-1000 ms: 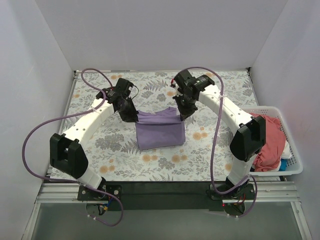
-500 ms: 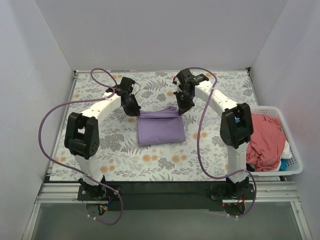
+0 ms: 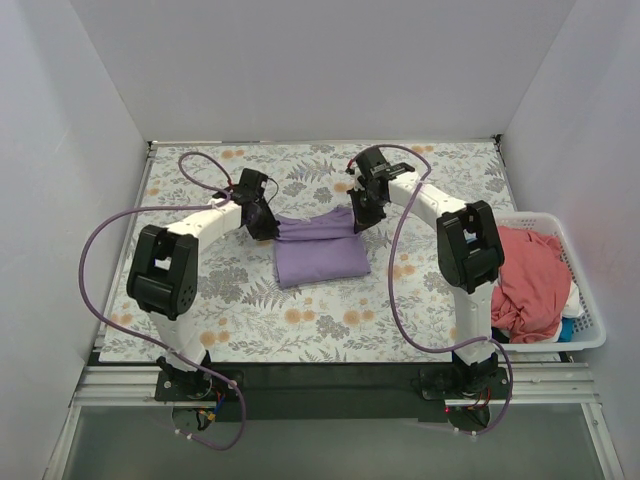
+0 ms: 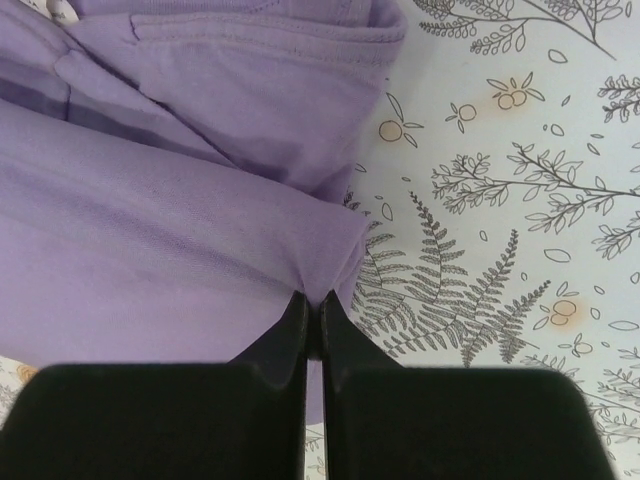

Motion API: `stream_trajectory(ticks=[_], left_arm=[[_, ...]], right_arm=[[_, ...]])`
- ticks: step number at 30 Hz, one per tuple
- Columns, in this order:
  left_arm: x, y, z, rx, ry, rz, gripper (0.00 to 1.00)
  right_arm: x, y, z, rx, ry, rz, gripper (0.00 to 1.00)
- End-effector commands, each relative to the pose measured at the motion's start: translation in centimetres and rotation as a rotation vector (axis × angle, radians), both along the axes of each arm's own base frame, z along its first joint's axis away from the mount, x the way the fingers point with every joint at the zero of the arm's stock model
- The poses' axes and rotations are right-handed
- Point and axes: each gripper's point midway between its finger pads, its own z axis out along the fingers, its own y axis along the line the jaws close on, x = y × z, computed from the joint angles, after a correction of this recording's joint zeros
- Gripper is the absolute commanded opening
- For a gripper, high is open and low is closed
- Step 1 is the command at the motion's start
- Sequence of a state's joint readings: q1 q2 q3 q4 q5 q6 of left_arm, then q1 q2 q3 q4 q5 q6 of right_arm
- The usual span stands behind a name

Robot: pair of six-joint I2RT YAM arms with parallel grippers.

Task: Fold and stack the t-shirts
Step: Fold the tshirt

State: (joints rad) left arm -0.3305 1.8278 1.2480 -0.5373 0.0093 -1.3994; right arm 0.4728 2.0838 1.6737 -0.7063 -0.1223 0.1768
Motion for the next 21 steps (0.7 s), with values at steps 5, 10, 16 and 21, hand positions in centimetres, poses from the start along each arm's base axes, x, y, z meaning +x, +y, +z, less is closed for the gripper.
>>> stream_trajectory(ticks=[5, 10, 16, 21], left_arm=[[0.8, 3.6, 2.4, 0.045, -0.145, 0.139, 0.0], [0.4, 4.0, 1.7, 0.024, -0.166, 0.185, 0.0], [0.4, 4.3, -0.5, 0.028, -0.139, 0.223, 0.0], [0.9, 4.1, -0.5, 0.006, -0.173, 0.234, 0.11]], right_arm=[[1.8, -0.8, 3.7, 0.042, -0.17, -0.031, 0.01], [2.0, -0.3, 3.9, 0.087, -0.204, -0.031, 0.01], [2.8, 0.3, 2.3, 0.098, -0.209, -0.033, 0.01], [3.6, 0.9, 1.4, 0.121, -0.226, -0.028, 0.15]])
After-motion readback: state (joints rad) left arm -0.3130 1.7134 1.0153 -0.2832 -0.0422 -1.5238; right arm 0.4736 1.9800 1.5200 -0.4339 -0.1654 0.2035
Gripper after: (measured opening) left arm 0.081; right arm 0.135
